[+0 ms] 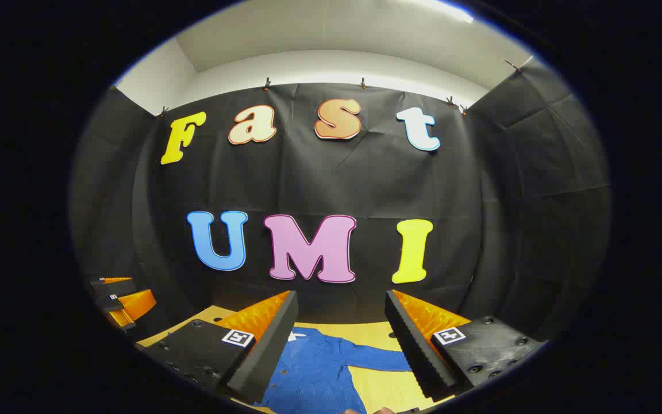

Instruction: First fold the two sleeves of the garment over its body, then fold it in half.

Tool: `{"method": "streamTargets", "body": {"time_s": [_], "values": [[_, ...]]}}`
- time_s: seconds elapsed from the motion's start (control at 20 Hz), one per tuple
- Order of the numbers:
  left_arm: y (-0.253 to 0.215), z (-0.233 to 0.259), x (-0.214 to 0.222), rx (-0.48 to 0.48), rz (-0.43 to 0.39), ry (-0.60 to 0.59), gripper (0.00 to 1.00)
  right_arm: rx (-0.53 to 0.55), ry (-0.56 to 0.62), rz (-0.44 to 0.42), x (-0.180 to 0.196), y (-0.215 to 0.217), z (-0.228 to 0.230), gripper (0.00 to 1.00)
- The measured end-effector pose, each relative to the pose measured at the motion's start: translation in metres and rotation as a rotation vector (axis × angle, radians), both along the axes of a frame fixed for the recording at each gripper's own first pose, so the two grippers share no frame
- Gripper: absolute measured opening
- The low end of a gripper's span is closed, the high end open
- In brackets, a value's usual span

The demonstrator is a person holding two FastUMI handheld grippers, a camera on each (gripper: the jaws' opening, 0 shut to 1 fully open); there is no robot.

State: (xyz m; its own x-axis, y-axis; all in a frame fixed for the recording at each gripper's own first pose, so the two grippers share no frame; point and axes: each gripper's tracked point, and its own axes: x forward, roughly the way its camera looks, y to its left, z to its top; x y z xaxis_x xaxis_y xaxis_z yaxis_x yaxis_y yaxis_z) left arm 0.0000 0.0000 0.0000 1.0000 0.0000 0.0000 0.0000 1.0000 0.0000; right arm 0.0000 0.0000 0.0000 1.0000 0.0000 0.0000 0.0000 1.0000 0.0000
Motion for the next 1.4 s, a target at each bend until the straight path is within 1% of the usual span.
{"method": "streamTargets", "body": {"time_s": [0.05, 0.1, 0.15, 0.2, 0.25, 0.4, 0.45, 0.5, 0.55, 0.65, 0.7, 0.75, 0.8, 1.0, 1.1, 1.15, 1.2, 1.25, 1.3, 1.4], "values": [[0.0, 0.002, 0.0, 0.006, -0.004, -0.007, 0.83, 0.002, -0.004, -0.003, -0.001, -0.002, 0.002, 0.97], [-0.001, 0.003, 0.001, 0.002, -0.008, -0.016, 0.83, 0.006, -0.007, -0.01, -0.001, -0.004, 0.003, 1.0], [-0.002, 0.005, 0.001, -0.007, -0.02, -0.018, 0.83, 0.011, -0.007, -0.016, -0.001, -0.006, 0.003, 1.0], [-0.003, 0.005, 0.001, -0.019, -0.029, -0.026, 0.82, 0.017, -0.006, -0.022, -0.002, -0.007, 0.004, 0.97], [-0.002, 0.008, 0.001, -0.024, -0.031, -0.032, 0.83, 0.018, -0.003, -0.03, -0.002, -0.01, 0.003, 0.97], [0.003, 0.009, 0.001, 0.003, -0.019, -0.039, 0.83, 0.002, 0.008, -0.044, -0.004, -0.013, 0.003, 0.97], [0.003, 0.01, 0.002, 0.003, -0.02, -0.038, 0.82, -0.001, 0.009, -0.043, -0.005, -0.012, 0.003, 0.97], [0.002, 0.007, 0.002, -0.002, -0.023, -0.035, 0.83, -0.005, 0.007, -0.042, -0.007, -0.011, 0.004, 1.0], [0.002, 0.008, 0.003, -0.012, -0.023, -0.035, 0.83, -0.01, 0.006, -0.038, -0.007, -0.008, 0.005, 0.97], [0.001, 0.01, 0.002, -0.031, -0.032, -0.038, 0.83, -0.031, -0.004, -0.029, -0.009, -0.003, 0.007, 0.96], [-0.001, 0.01, 0.003, -0.034, -0.04, -0.039, 0.83, -0.044, -0.006, -0.028, -0.008, -0.002, 0.007, 1.0], [-0.002, 0.011, 0.003, -0.031, -0.047, -0.036, 0.83, -0.056, -0.006, -0.026, -0.009, -0.001, 0.007, 1.0], [-0.002, 0.008, 0.002, -0.027, -0.055, -0.03, 0.83, -0.064, -0.002, -0.025, -0.009, 0.0, 0.007, 0.96], [-0.001, 0.01, 0.003, -0.021, -0.077, -0.023, 0.83, -0.07, 0.01, -0.016, -0.003, 0.001, 0.01, 0.98], [0.002, 0.011, 0.002, -0.007, -0.09, -0.019, 0.83, -0.079, 0.033, -0.009, 0.003, 0.001, 0.009, 0.98], [0.003, 0.012, 0.001, -0.005, -0.096, -0.027, 0.83, -0.085, 0.051, 0.0, 0.007, 0.001, 0.008, 0.85], [0.003, 0.014, 0.001, -0.011, -0.111, -0.031, 0.83, -0.092, 0.081, 0.005, 0.012, -0.002, 0.005, 0.98], [0.003, 0.012, 0.001, -0.022, -0.12, -0.03, 0.82, -0.104, 0.11, 0.007, 0.014, -0.006, 0.001, 0.98], [0.007, 0.01, 0.001, -0.027, -0.119, -0.024, 0.84, -0.113, 0.141, 0.005, 0.022, -0.012, -0.003, 0.97], [0.015, -0.001, 0.0, -0.032, -0.115, 0.004, 0.82, -0.119, 0.258, -0.005, 0.037, -0.03, -0.022, 0.95]]}}
